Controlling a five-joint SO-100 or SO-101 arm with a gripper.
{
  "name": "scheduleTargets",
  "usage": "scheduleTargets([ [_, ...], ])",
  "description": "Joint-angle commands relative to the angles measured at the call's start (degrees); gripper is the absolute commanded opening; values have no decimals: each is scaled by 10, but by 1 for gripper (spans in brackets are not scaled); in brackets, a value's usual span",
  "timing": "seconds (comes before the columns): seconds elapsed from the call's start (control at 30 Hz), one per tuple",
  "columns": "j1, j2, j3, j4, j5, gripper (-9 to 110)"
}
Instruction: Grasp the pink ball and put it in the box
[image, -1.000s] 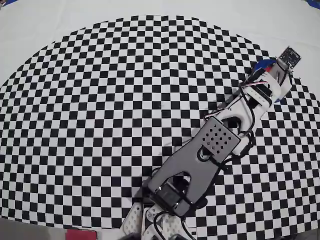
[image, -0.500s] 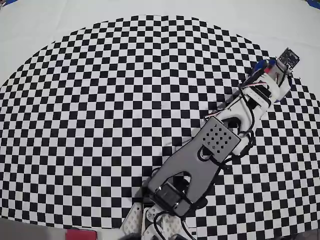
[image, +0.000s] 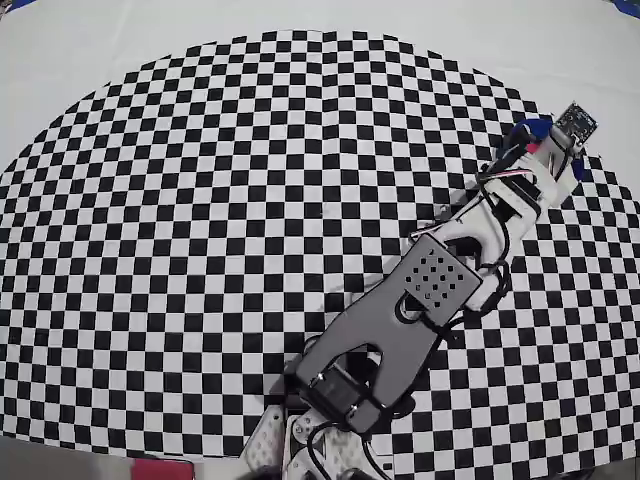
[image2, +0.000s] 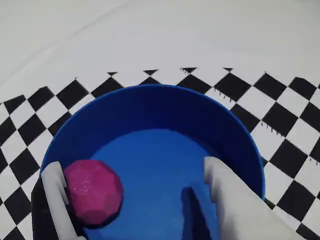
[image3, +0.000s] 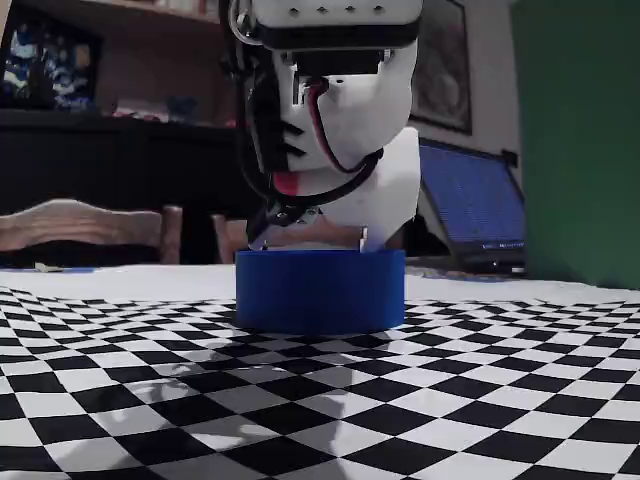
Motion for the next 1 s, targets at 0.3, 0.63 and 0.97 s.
scheduleTargets([
  [0.3, 17, 220, 135, -10, 46, 24],
  [0.63, -7, 414, 302, -12, 229, 0],
  [0.97, -57, 690, 573, -38, 448, 0],
])
